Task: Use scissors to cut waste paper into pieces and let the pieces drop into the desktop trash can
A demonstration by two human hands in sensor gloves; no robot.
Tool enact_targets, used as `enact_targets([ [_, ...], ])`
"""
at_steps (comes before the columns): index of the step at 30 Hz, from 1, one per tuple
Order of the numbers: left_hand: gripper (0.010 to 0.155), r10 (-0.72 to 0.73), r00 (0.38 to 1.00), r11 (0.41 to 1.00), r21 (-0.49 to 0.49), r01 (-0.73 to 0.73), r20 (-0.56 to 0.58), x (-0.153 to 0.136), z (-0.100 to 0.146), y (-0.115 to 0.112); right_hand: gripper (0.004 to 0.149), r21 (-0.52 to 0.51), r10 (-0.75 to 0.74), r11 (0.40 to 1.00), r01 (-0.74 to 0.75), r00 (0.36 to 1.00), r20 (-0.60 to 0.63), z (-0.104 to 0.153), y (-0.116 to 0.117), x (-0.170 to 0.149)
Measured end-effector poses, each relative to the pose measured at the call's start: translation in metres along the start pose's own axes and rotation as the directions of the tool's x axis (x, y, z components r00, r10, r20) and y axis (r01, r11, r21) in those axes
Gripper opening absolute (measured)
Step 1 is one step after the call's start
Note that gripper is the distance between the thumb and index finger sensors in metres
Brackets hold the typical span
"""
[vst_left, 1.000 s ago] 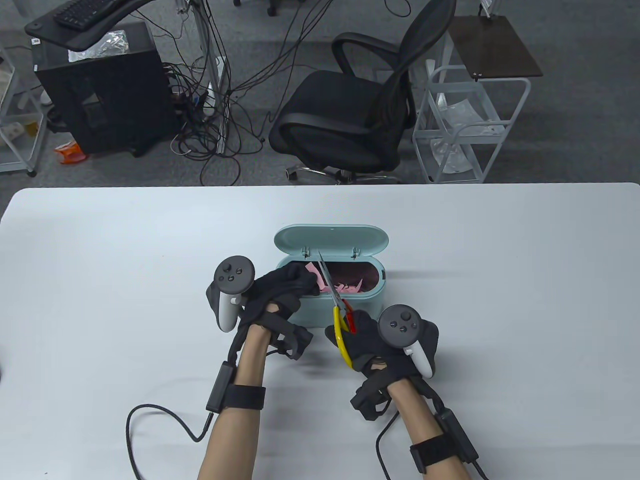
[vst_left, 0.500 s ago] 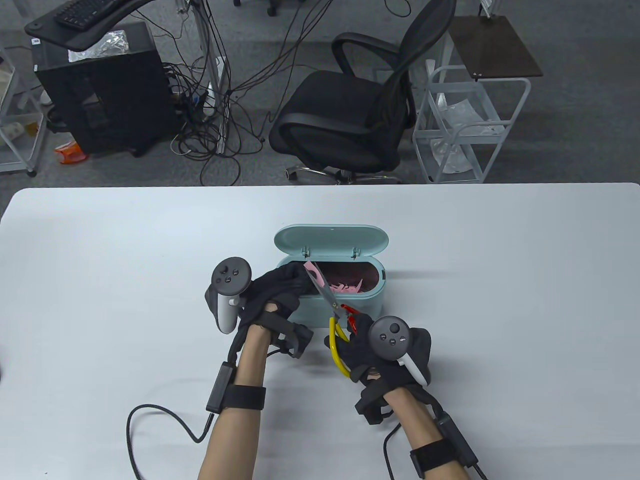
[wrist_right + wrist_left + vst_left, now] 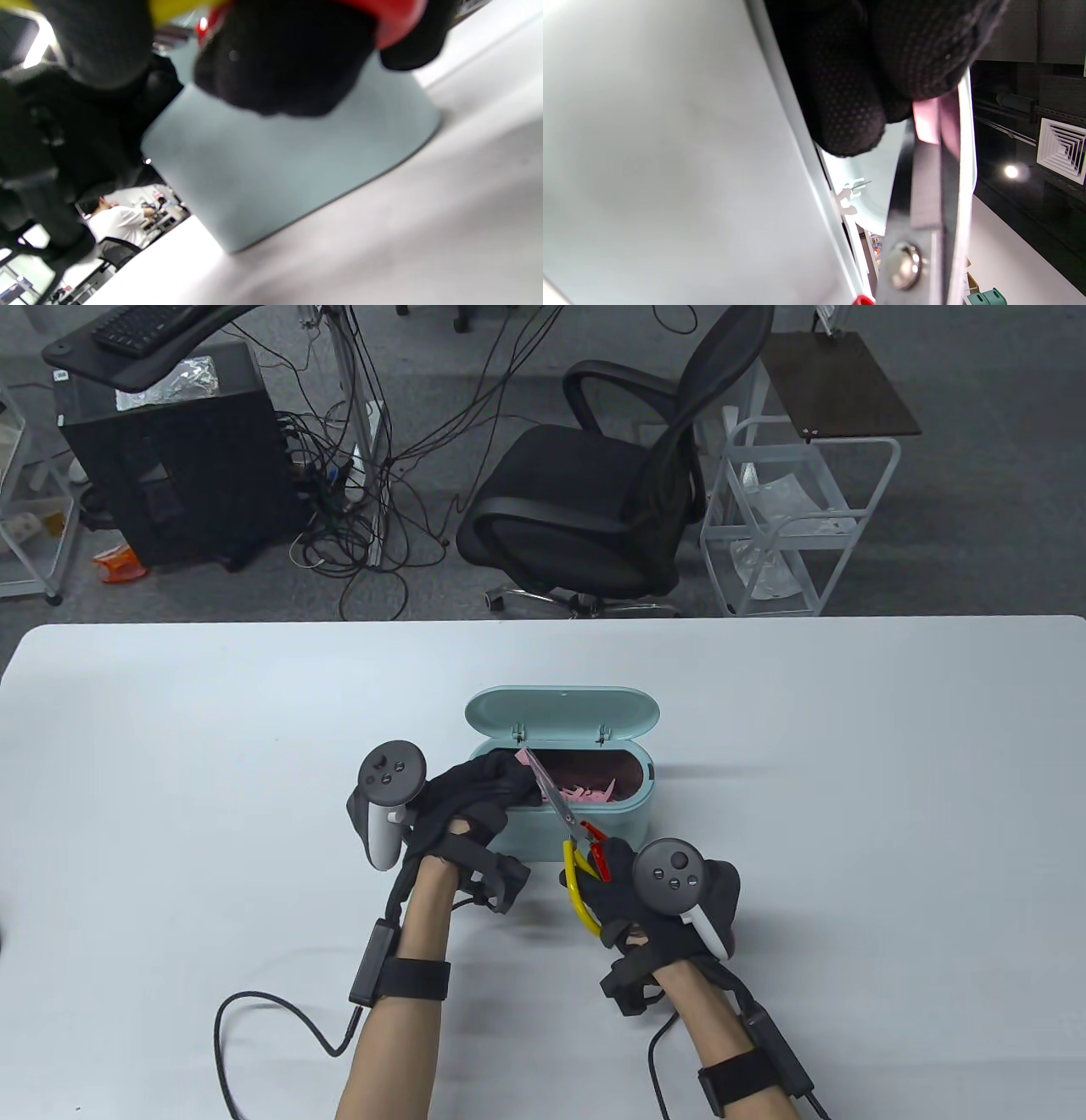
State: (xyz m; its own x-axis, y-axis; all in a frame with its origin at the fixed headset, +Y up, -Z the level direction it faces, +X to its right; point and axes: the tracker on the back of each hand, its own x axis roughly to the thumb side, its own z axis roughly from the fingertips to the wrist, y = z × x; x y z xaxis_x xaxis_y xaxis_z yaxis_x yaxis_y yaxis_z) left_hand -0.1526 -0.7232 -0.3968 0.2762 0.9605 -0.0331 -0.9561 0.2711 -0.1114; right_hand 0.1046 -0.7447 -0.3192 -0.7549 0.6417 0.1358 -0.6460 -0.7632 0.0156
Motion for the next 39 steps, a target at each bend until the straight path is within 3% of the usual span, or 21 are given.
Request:
enact_targets([
  [5, 0.042, -0.065, 0.998, 0.998, -0.016, 0.065, 0.008, 0.002, 0.0, -0.001, 0.062, 0.128, -0.004, 0.992, 0.007, 1.0, -0.026, -0.005, 0.0, 0.0],
  [17, 0.042, -0.062, 0.998, 0.996, -0.058, 0.063, 0.013, 0.002, -0.003, 0.001, 0.058, 0.092, -0.011, 0.996, 0.013, 1.0, -0.016, -0.01, -0.009, 0.001],
  [28, 0.042, -0.041, 0.999, 0.999, -0.021, 0.041, 0.019, 0.001, -0.002, 0.0, 0.054, 0.057, -0.04, 0.997, 0.043, 0.998, -0.042, -0.009, -0.011, 0.002],
  [31, 0.042, -0.086, 0.996, 0.995, -0.055, 0.087, 0.032, 0.002, -0.003, 0.001, 0.058, 0.136, -0.028, 0.99, 0.036, 0.998, -0.059, -0.01, -0.009, 0.002],
  [39, 0.042, -0.095, 0.995, 0.993, -0.065, 0.097, 0.032, 0.003, -0.003, 0.001, 0.061, 0.156, -0.045, 0.986, 0.055, 0.997, -0.066, -0.016, -0.007, 0.005],
])
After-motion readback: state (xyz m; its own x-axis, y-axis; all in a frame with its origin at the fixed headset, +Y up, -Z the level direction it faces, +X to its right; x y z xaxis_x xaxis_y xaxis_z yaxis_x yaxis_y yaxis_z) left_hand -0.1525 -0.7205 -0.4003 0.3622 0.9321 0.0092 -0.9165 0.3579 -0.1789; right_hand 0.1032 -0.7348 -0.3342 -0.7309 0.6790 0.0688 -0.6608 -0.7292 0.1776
